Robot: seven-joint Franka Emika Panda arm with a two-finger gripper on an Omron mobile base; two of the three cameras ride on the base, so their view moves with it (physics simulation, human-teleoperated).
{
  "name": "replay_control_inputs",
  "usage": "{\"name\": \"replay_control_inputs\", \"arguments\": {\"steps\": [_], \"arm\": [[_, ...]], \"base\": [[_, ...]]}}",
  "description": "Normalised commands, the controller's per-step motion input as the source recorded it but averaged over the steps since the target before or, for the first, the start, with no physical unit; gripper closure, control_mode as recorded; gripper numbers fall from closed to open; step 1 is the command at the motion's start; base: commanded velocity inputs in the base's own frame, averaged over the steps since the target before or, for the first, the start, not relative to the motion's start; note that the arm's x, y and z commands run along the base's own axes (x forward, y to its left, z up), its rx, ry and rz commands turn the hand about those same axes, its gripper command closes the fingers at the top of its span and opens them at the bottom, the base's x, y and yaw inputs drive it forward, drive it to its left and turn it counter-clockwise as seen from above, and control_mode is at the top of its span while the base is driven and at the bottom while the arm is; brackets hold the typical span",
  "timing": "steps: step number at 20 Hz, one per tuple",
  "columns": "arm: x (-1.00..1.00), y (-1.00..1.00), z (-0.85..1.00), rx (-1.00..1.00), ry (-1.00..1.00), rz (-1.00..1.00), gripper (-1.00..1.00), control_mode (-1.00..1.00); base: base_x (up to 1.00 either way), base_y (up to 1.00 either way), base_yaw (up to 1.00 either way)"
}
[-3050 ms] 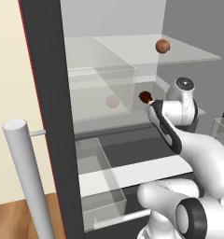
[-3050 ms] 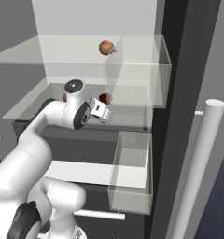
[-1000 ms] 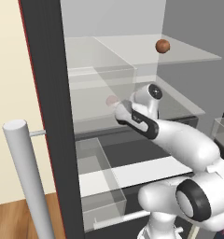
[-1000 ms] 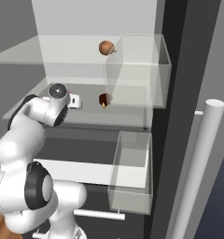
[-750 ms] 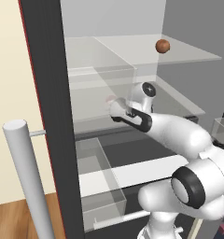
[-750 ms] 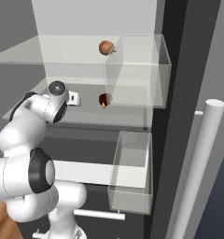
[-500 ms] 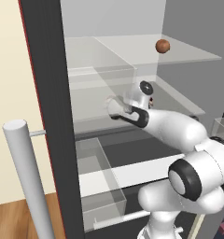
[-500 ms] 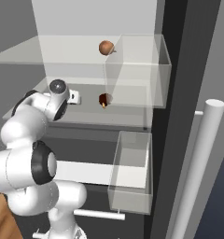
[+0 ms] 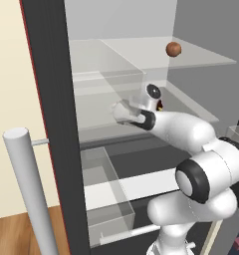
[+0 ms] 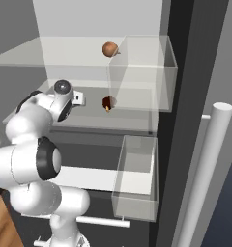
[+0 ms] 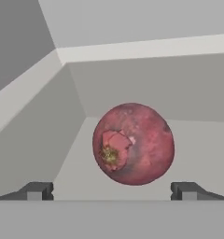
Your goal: Place one onion and one steak in each tupperware on the nearby counter, to pack two identical lunches.
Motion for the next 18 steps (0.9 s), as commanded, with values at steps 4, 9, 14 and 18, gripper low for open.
{"name": "replay_control_inputs", "arguments": {"steps": [4, 9, 14, 18], "arm": [[0.25, 0.00, -0.12, -0.01, 0.05, 0.00, -1.00, -1.00], [0.28, 0.00, -0.14, -0.01, 0.02, 0.00, -1.00, -1.00], [0.35, 0.00, -0.13, -0.02, 0.00, 0.00, -1.00, -1.00], [0.21, 0.00, -0.23, -0.03, 0.00, 0.00, -1.00, -1.00]], "base": [[0.00, 0.00, 0.00], [0.00, 0.00, 0.00], [0.00, 0.00, 0.00], [0.00, 0.00, 0.00]]}}
